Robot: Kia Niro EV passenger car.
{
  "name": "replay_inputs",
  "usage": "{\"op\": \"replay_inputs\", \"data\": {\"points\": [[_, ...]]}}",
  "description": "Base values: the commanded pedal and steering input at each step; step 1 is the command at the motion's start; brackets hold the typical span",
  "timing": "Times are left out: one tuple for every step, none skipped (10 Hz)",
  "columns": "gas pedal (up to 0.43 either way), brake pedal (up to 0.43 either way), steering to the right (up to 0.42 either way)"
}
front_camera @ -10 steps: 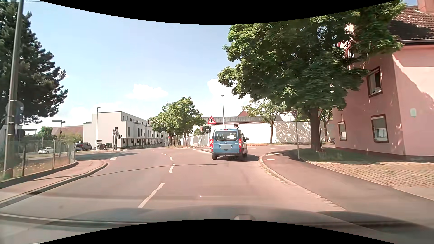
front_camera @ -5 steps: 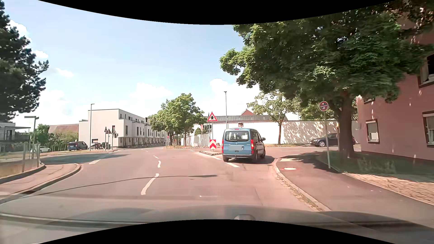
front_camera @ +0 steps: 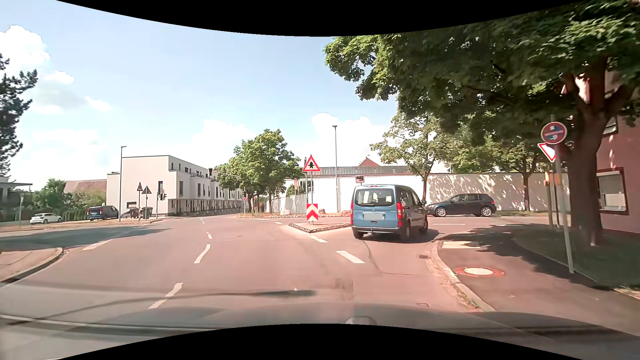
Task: Follow the waypoints while adhering to traffic rules and regulations
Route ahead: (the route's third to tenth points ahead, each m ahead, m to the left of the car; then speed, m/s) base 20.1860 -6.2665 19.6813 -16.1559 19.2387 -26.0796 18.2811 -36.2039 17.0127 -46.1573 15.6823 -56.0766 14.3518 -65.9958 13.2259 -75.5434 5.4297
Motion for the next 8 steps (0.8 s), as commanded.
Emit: {"op": "replay_inputs", "data": {"points": [[0.067, 0.000, -0.009], [0.047, 0.000, -0.009], [0.047, 0.000, -0.008], [0.047, 0.000, -0.004], [0.059, 0.000, 0.006], [0.130, 0.000, 0.018], [0.130, 0.000, 0.038], [0.169, 0.000, 0.064]]}}
